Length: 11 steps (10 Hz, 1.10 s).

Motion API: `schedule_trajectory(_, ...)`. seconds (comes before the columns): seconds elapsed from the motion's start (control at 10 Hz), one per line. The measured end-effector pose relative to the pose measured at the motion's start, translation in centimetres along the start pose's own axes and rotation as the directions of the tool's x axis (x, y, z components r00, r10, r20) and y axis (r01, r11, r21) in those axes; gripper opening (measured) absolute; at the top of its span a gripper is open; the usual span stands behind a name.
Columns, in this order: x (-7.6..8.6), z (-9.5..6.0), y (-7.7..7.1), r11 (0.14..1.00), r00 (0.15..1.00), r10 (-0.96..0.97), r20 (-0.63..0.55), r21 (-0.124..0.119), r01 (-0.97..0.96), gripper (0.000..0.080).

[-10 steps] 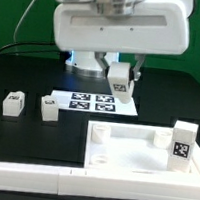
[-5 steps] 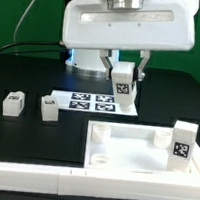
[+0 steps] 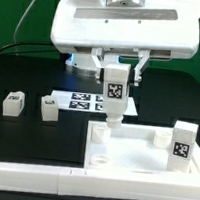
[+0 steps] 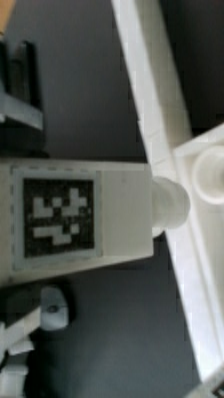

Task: Assemble square table

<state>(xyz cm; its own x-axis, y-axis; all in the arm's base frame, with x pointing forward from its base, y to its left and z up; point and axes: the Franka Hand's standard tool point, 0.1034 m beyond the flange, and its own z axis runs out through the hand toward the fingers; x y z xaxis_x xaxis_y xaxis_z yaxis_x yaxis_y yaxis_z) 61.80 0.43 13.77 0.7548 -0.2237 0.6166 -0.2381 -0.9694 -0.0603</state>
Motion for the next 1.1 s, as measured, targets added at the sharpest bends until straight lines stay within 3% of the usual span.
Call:
schedule_trajectory(0.4,0.7,2.3,-0.2,1.0,1.0,-0.006,0.002,-0.006,0.006,0.0284)
schedule_trajectory(0.6,0.1,3.5,-0.2,1.0,1.0,-0.014,0.004,-0.013,0.014,0.0284)
schedule_trajectory(1.1,-1.5,4.6,0.7,0.999,0.999,-0.035,0.018,-0.031,0.036,0.0284)
